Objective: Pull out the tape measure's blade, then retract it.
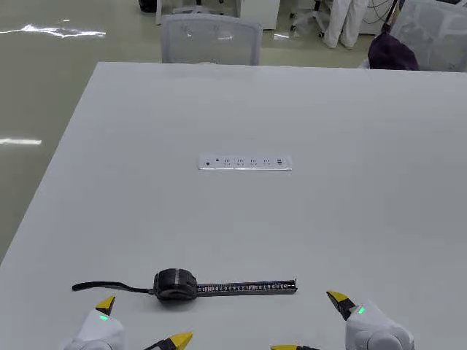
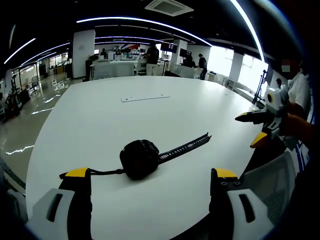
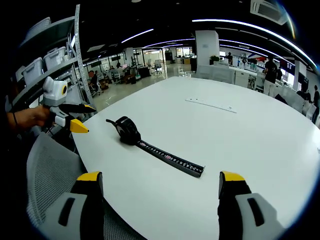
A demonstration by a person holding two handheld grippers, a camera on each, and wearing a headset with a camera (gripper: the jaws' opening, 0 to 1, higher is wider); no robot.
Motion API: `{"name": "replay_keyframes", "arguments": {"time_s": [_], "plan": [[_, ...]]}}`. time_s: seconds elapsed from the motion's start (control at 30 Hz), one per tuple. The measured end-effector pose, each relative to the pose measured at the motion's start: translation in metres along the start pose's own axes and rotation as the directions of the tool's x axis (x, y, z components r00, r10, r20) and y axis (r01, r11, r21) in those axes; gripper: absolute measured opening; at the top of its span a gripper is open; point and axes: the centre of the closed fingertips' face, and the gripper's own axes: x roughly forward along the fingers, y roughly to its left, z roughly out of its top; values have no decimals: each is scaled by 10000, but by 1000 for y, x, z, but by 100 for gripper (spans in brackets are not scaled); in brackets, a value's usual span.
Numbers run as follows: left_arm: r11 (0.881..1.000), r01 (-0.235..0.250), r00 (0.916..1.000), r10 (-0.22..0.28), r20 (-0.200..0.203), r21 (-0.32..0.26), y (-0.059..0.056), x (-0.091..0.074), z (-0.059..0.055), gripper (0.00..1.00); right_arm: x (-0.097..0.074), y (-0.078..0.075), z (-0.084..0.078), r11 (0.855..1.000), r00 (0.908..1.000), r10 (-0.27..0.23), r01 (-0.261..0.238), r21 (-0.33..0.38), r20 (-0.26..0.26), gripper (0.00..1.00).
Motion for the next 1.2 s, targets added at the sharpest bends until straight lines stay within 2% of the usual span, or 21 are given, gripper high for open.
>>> {"name": "replay_keyframes", "arguments": {"time_s": [0.13, 0.37, 0.47, 0.57, 0.73, 0.87, 0.93, 1.07, 1.1, 1.17, 1.2], "plan": [[9999, -115, 9997, 115, 224, -27, -6, 4, 3, 99, 1, -2, 1, 9999, 9998, 122, -124, 108, 147, 98], [9983, -569, 9974, 574, 433, -116, -6, 13, 4, 99, 6, -6, -3, 9988, 9987, 479, -478, -97, 141, 97], [9950, -717, 9953, 760, 609, -698, -6, 18, 6, 99, 10, -7, -5, 9970, 9973, 735, -733, -230, 74, 96], [9892, -809, 9944, 884, 579, -1222, -4, 24, 4, 99, 13, -11, -4, 9958, 9957, 907, -904, -153, 200, 95], [9841, -1108, 9918, 1183, 475, -1387, 1, 31, -2, 99, 18, -14, -3, 9908, 9918, 1252, -1235, -560, 269, 94], [9783, -1381, 9886, 1456, 385, -1547, 6, 37, -7, 99, 23, -18, -8, 9787, 9869, 1613, -1598, -1286, 12, 87], [9751, -1516, 9863, 1601, 407, -1618, 8, 39, -9, 99, 26, -21, -10, 9772, 9862, 1651, -1649, -1340, -99, 85], [9687, -1675, 9797, 1843, 788, -1832, 11, 45, -8, 98, 32, -26, -12, 9636, 9805, 1959, -1957, -1819, -171, 81], [9678, -1713, 9792, 1879, 764, -1844, 11, 47, -9, 98, 33, -27, -12, 9618, 9791, 2021, -2025, -1844, -210, 81], [9671, -1748, 9790, 1907, 717, -1848, 12, 50, -10, 99, 37, -29, -13, 9536, 9757, 2175, -2184, -2074, -275, 79], [9661, -1786, 9785, 1942, 689, -1867, 12, 52, -10, 99, 38, -28, -15, 9455, 9704, 2375, -2413, -2185, -439, 79]]}}
